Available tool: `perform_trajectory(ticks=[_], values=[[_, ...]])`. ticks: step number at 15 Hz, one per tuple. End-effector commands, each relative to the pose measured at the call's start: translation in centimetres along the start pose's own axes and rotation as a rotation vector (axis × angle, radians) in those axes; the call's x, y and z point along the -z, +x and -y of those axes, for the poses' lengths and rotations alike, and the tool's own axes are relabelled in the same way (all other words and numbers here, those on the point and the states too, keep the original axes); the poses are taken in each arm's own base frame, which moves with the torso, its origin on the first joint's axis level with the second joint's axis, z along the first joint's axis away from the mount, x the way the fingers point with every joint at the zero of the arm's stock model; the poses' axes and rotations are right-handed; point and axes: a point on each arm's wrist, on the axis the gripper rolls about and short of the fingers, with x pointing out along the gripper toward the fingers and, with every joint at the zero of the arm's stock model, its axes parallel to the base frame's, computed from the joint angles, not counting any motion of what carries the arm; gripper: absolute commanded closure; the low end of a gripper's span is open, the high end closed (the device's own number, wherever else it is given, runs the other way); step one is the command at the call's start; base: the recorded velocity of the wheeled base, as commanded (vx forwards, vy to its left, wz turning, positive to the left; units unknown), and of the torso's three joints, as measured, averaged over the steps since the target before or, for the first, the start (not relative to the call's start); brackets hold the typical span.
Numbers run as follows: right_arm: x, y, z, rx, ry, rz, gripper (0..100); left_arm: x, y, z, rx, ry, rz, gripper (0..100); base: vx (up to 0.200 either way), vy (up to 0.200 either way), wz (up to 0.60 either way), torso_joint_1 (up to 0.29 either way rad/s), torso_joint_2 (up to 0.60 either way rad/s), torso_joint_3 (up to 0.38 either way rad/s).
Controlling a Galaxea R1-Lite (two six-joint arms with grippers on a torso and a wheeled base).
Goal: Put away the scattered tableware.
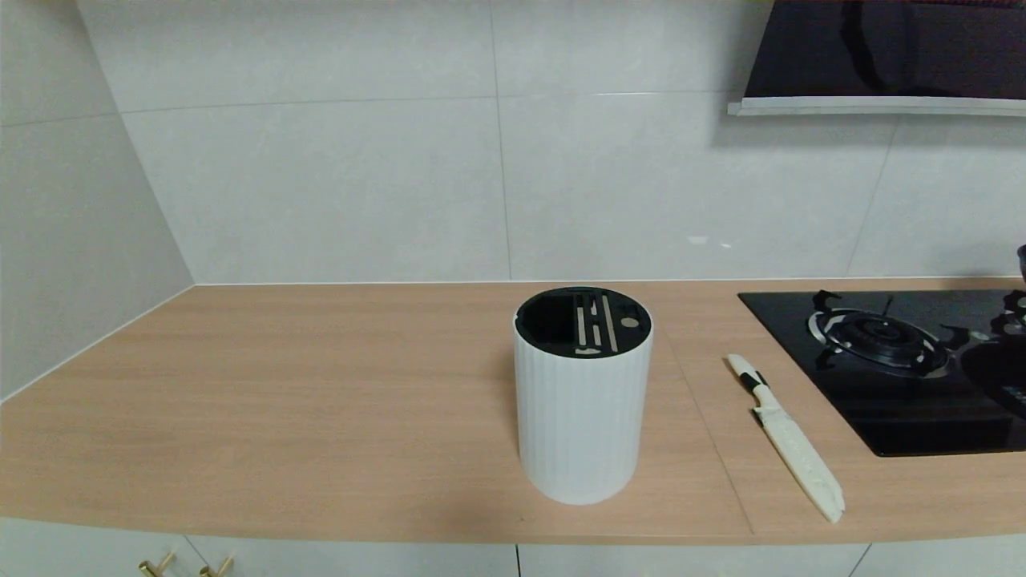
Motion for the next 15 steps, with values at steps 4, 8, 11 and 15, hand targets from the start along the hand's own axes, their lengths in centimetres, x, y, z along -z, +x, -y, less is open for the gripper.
perform_trajectory(ticks=[4, 8, 11, 15], values=[[-0.01, 0.01, 0.0, 0.0, 0.0, -0.001, 0, -0.01, 0.0, 0.0, -0.001, 0.0, 0.001, 0, 0.0, 0.0, 0.0, 0.256, -0.55, -0.304], [-0.01, 0.01, 0.0, 0.0, 0.0, -0.001, 0, -0.01, 0.0, 0.0, -0.001, 0.0, 0.001, 0, 0.0, 0.0, 0.0, 0.277, -0.6, -0.315], [-0.01, 0.01, 0.0, 0.0, 0.0, -0.001, 0, -0.01, 0.0, 0.0, -0.001, 0.0, 0.001, 0, 0.0, 0.0, 0.0, 0.233, -0.47, -0.251], [0.01, 0.01, 0.0, 0.001, 0.002, -0.003, 0, -0.01, 0.0, 0.0, -0.001, 0.0, 0.001, 0, 0.0, 0.0, 0.0, 0.062, -0.12, -0.063]])
